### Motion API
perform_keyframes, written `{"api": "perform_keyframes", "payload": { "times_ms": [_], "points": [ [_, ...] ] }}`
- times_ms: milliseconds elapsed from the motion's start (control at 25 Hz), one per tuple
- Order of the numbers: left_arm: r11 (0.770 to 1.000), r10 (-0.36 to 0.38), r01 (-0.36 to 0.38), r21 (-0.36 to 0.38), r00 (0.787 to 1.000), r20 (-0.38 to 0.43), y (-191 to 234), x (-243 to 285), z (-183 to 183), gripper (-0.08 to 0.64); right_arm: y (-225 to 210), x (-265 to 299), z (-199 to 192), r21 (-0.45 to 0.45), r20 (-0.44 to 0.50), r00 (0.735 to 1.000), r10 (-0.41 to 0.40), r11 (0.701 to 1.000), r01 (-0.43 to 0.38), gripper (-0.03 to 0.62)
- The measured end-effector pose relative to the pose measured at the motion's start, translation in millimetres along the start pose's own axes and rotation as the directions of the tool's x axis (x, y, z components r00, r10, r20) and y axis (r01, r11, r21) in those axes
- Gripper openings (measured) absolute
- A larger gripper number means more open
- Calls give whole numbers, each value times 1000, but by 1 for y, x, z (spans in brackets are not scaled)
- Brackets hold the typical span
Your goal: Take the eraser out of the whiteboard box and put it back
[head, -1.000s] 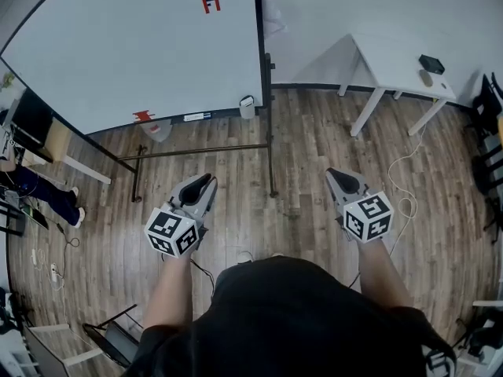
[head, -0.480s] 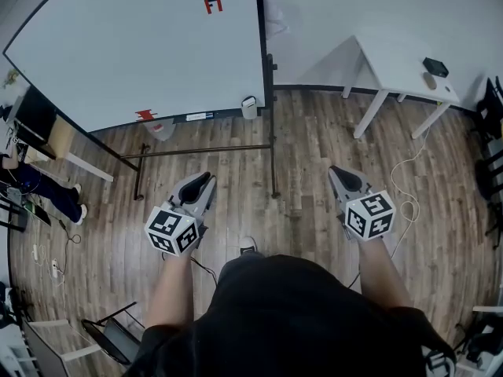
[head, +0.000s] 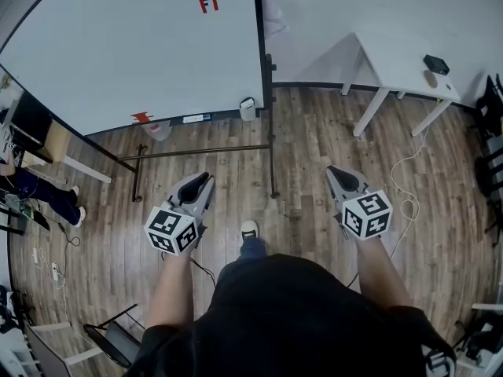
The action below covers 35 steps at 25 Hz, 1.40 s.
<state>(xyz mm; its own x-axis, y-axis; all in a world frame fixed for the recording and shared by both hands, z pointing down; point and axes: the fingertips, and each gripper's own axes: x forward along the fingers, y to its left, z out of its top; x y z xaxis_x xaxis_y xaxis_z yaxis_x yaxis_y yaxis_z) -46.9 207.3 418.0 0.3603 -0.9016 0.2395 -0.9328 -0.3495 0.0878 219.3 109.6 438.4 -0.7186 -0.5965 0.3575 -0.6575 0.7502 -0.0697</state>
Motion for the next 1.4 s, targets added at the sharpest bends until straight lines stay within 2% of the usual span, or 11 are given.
{"api": "perform_keyframes", "payload": {
  "times_ms": [840,1400],
  "points": [
    [997,-76,74,-29,996,-44,75,72,-7,63,-18,86,17,-4,-60,998,-34,999,34,-5],
    [993,-115,111,-43,990,-86,118,110,-12,63,-22,143,22,7,-95,995,-25,1000,26,-5]
  ]
}}
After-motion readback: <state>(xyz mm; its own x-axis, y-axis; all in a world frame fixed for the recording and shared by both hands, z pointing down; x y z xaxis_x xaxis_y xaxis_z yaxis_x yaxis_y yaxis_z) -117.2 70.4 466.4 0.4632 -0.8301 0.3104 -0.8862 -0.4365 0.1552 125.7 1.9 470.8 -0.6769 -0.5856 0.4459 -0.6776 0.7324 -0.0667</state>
